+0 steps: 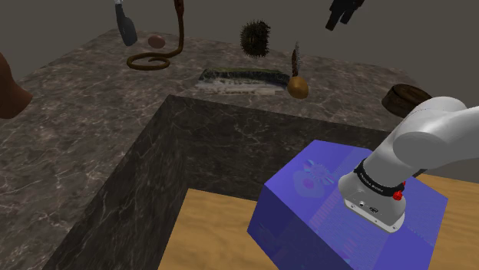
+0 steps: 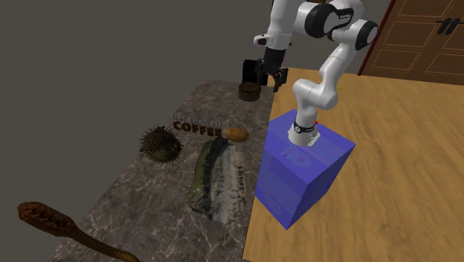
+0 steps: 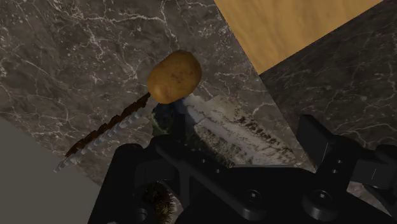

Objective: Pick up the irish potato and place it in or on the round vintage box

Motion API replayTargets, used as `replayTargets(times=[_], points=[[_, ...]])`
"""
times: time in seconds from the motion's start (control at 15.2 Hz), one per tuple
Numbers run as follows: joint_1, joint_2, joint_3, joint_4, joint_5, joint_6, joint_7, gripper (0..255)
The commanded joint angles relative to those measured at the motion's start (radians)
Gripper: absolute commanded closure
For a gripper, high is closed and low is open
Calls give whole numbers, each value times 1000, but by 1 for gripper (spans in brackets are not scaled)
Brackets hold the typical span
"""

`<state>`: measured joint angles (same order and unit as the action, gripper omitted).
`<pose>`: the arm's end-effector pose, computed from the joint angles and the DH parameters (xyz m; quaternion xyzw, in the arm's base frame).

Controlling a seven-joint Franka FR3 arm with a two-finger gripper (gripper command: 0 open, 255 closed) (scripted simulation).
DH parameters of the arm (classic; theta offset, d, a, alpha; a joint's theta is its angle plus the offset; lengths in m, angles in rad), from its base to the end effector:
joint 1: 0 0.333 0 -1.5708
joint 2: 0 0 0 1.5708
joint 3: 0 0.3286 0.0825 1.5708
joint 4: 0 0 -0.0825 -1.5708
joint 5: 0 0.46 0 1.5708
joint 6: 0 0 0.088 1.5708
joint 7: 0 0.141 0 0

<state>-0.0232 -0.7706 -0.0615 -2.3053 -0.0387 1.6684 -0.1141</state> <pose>0.3913 -0.0428 0.5965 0.9975 0.0225 0.0662 0.0040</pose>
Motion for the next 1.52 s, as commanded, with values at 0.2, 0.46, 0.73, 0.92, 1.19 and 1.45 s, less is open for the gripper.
replayTargets(times=[0.2,0.46,0.73,0.92,1.19,1.45], points=[[-12,0,-130,-61,63,90,-66,0],[-14,32,-309,-129,161,202,-172,0],[17,101,-501,-178,287,300,-306,0],[74,180,-662,-197,411,353,-432,0],[225,327,-926,-191,633,369,-645,0],[640,644,-1441,-132,999,187,-949,0]])
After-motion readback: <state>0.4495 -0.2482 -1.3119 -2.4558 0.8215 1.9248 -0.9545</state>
